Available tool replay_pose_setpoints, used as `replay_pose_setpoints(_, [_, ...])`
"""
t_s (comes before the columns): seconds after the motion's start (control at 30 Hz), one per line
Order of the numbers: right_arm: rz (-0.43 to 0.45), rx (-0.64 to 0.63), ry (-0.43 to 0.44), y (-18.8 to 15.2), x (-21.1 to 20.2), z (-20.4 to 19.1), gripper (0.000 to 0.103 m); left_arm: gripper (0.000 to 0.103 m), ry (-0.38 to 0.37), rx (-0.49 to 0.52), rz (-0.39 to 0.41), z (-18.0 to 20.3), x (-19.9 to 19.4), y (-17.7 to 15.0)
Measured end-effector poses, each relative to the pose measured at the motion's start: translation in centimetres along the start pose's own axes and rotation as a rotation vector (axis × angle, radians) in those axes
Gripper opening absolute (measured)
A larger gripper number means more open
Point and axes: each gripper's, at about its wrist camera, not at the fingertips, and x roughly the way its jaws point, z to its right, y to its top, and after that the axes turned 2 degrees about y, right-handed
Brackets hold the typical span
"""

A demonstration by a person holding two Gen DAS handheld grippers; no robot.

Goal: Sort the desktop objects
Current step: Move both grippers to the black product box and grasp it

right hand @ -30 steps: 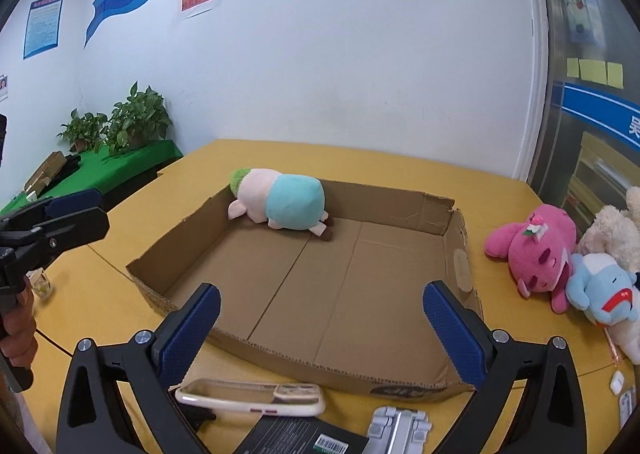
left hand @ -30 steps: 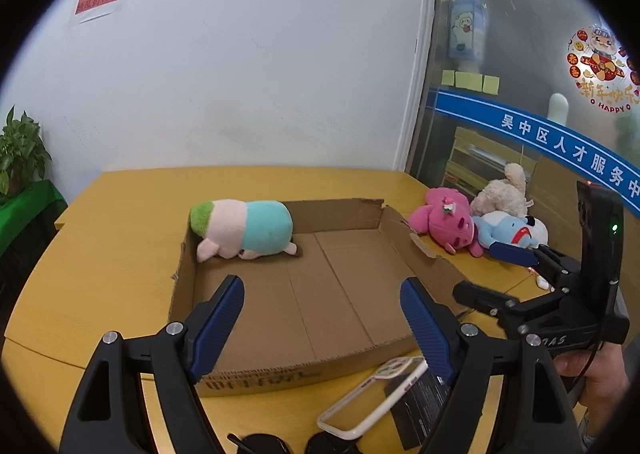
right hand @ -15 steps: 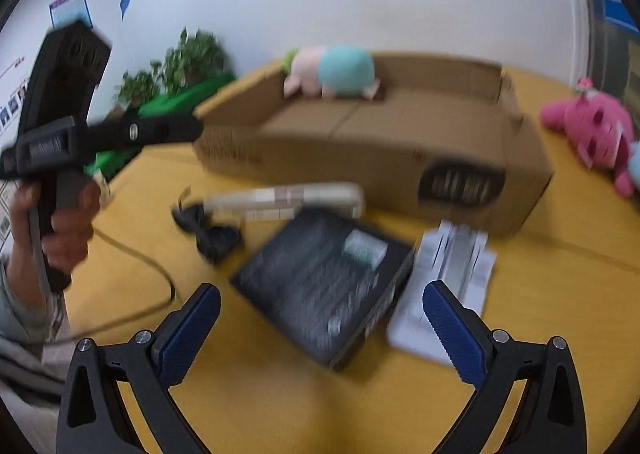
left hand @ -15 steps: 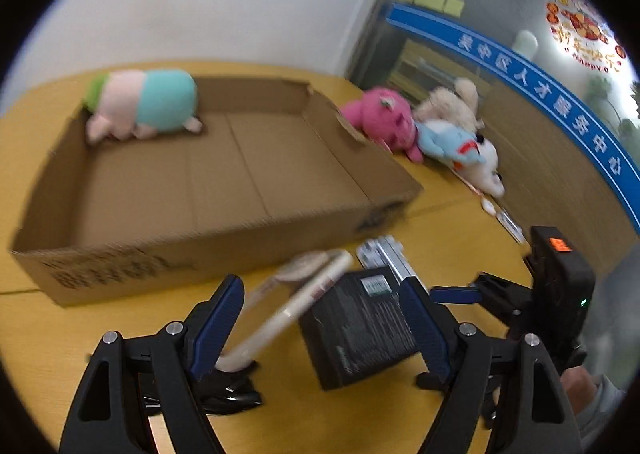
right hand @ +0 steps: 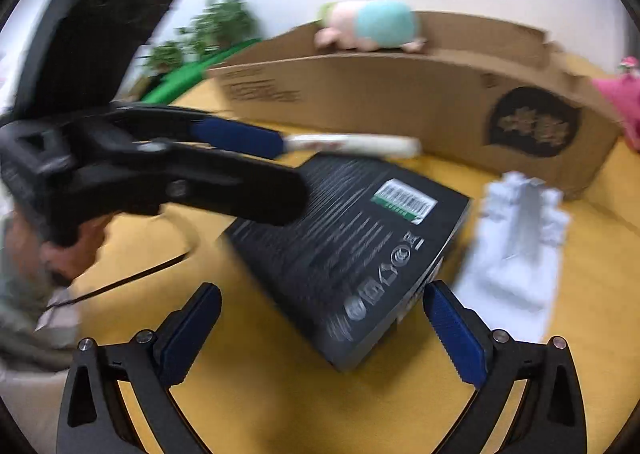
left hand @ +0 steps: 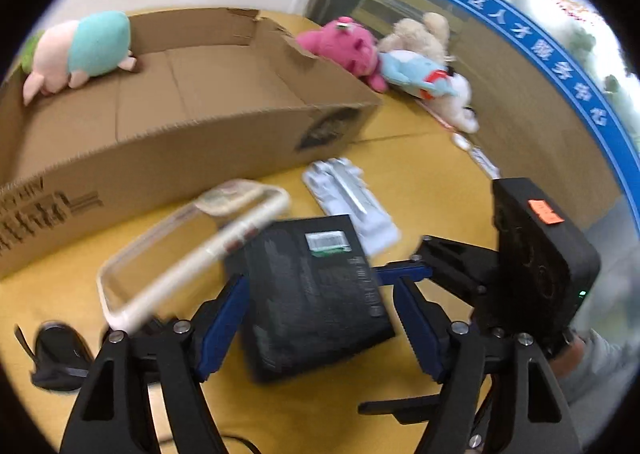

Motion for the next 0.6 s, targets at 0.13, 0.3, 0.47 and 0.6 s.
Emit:
replay_pose_setpoints(0.13, [-0.015,-0.065,-0.033,-1.8,-0.6,-1.2,0.102,0.075,0.020,-0.015,0.002,-0.3,0.1,-1.1])
replay_pose_setpoints(0.3, [0.024,-0.001,-0.071,-1.2,0.2,0.1,0.102,0.075,0.000,-0.030,-0.005,-0.6,0.3,-0.9])
replay_pose_setpoints(0.47, [-0.009,-0.042,-0.031,-1.6,0.7,-1.0,0.103,0.075,-0.122,-0.023,-0.036,-0.3,-0.6,-2.2])
replay_pose_setpoints(0.6, [-0.040,-0.083,0.022,-3.3,-0.6,-2.2,0.102,0.075,-0.015,-0.118,-0.011,-1.9,-0.8,-2.7])
